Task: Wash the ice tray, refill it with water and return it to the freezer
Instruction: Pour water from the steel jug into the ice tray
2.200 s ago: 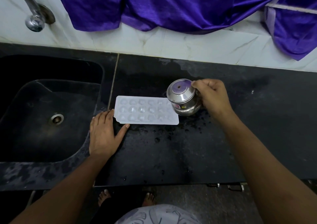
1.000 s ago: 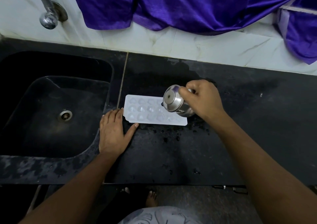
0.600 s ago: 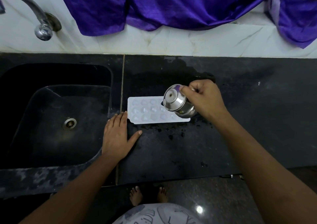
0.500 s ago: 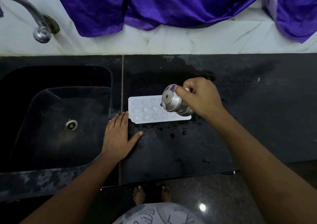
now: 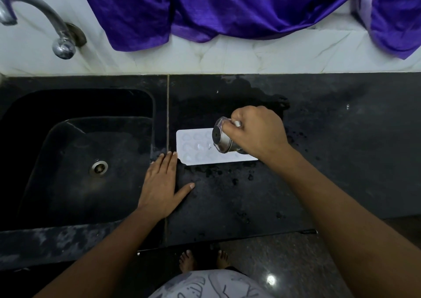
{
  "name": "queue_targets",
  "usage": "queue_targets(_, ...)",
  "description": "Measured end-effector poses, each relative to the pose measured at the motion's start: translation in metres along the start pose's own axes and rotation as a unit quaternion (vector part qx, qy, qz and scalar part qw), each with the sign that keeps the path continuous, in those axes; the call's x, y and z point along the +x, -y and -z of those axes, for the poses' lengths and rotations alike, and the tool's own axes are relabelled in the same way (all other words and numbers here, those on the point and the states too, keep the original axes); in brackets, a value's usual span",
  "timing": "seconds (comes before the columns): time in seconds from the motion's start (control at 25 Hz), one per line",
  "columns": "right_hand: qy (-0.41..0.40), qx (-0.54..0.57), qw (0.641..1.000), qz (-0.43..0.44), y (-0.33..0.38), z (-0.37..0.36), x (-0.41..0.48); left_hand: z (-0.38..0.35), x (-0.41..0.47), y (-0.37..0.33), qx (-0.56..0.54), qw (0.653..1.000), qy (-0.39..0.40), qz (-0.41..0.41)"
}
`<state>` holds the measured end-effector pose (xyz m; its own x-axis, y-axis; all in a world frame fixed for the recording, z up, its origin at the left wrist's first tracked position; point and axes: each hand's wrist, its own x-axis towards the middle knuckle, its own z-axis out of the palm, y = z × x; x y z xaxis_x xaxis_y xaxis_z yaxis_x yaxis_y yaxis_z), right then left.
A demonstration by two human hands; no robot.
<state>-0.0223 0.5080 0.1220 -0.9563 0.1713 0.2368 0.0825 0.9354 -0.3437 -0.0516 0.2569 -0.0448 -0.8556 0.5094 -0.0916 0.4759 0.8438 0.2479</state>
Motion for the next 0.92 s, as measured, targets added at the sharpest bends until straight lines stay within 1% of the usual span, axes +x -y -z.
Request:
queue_targets(0.2, -0.003, -0.014, 1.0, 0.004, 0.001, 0.004, 0.003, -0.002, -0.001, 0.001, -0.002, 1.0, 0.0, -0.005)
queue_targets(0.32, -0.002, 0.008, 1.0, -0.017, 0.0, 0.007, 0.003, -0.004, -0.001, 0.001, 0.001, 1.0, 0.001, -0.005)
queue_targets(0.44, -0.002, 0.097, 0.992, -0.078, -0.008, 0.011, 0.001, -0.006, -0.002, 0.002, -0.001, 1.0, 0.001, -0.003)
queue_targets(0.56, -0.015, 0.248, 0.958, -0.144, -0.017, 0.013, -0.001, -0.008, -0.002, 0.003, 0.0, 1.0, 0.001, -0.004)
queue_targets(0.64, -0.018, 0.31, 0.938, -0.155, -0.018, 0.014, -0.002, -0.008, -0.002, 0.003, 0.002, 1.0, 0.0, -0.005)
queue_targets(0.68, -0.018, 0.32, 0.935, -0.152, -0.017, 0.014, -0.001, -0.008, -0.002, 0.003, 0.003, 1.0, -0.001, -0.005)
queue_targets(0.8, -0.018, 0.292, 0.948, -0.125, -0.01, 0.014, 0.005, -0.008, -0.002, 0.004, -0.004, 1.0, -0.005, -0.007)
queue_targets(0.92, -0.007, 0.196, 0.977, -0.08, 0.003, 0.011, 0.01, -0.008, -0.002, 0.005, -0.003, 1.0, -0.001, -0.007)
